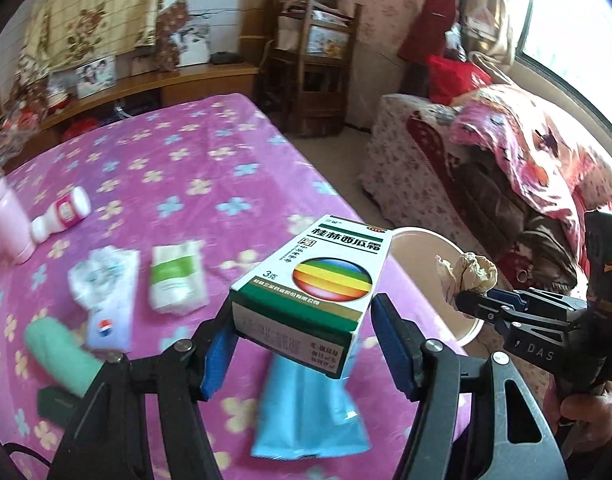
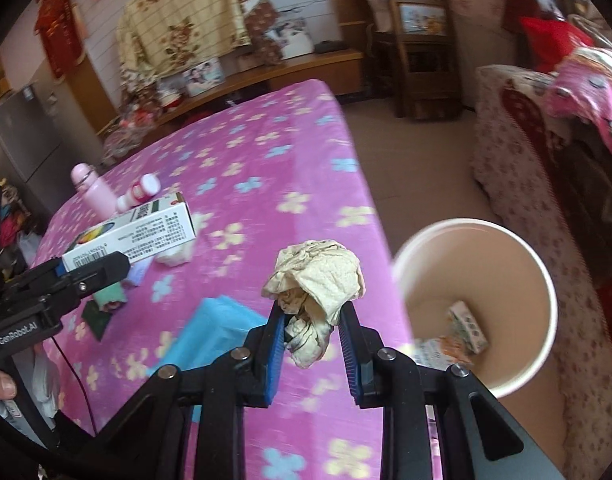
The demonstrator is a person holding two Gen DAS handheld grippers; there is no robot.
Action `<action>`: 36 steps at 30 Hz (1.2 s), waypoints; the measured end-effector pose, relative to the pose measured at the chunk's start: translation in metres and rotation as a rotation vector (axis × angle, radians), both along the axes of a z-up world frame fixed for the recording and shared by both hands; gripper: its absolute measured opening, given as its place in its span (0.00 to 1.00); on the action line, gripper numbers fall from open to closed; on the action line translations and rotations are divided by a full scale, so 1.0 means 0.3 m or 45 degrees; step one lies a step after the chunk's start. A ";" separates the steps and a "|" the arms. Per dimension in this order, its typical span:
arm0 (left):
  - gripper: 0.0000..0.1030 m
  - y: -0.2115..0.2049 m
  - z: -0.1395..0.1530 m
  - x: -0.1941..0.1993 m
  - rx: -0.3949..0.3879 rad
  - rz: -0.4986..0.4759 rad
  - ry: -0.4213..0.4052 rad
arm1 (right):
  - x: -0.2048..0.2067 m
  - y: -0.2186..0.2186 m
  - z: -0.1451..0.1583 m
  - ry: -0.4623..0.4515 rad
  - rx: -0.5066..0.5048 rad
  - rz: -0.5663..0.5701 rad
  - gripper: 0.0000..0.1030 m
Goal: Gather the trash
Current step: 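Carry the medicine box and beige tissue over the wastebasket with both grippers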
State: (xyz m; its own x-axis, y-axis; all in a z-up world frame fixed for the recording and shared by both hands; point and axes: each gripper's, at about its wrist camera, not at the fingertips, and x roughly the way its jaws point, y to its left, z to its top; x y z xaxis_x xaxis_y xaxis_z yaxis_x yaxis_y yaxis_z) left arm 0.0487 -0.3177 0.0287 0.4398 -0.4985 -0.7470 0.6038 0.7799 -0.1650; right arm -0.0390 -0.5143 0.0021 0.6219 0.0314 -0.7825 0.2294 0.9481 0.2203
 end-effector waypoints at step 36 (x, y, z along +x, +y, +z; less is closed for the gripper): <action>0.69 -0.513 -0.170 -0.057 0.050 -0.226 0.190 | -0.115 -0.459 -0.289 0.215 0.038 -0.360 0.35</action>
State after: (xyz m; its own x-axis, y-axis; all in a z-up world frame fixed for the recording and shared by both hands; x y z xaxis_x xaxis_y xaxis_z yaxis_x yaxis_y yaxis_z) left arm 0.0316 -0.4716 -0.0222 0.2311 -0.5278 -0.8173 0.7033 0.6711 -0.2345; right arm -0.0734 -0.6521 -0.0847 0.4705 -0.0993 -0.8768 0.5182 0.8353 0.1834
